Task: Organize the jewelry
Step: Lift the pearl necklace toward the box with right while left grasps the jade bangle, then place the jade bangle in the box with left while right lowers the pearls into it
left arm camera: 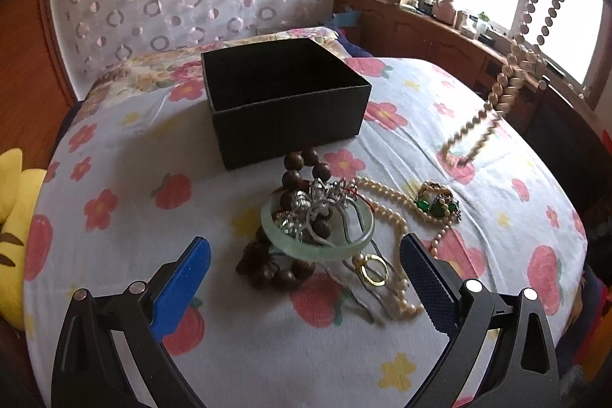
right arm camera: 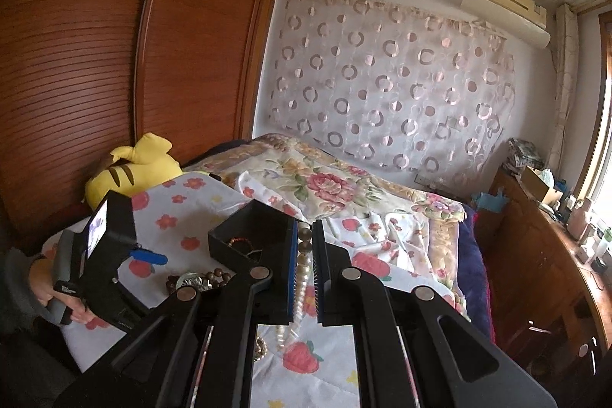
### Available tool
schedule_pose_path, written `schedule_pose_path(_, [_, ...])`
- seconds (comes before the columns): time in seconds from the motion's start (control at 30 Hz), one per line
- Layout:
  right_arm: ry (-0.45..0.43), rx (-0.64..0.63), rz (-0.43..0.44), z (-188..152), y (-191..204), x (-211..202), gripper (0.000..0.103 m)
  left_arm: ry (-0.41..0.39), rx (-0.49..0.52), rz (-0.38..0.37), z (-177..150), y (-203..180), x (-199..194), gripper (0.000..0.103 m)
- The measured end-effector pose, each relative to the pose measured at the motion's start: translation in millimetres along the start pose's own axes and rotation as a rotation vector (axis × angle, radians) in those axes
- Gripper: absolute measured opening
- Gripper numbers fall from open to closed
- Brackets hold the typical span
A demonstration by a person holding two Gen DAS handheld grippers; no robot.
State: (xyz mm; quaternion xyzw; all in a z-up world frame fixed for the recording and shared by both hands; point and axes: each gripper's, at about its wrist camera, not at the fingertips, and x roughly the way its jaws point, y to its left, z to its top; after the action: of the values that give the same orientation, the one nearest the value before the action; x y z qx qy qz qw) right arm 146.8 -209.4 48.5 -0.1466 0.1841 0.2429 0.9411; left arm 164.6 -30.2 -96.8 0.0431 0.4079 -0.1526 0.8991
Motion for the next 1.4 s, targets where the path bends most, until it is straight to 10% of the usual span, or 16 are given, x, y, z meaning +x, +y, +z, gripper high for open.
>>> schedule_pose_path(0.63, [0.053, 0.006, 0.014, -22.9, 3.1, 19.5, 0.008, 0.044, 0.1, -0.012, 13.3, -9.5, 21.7, 0.069])
schedule_pose_path(1.4, [0.028, -0.013, 0.011, -5.5, 7.8, 28.9, 0.008, -0.22, 0.107, 0.004, 43.2, -19.6, -63.2, 0.068])
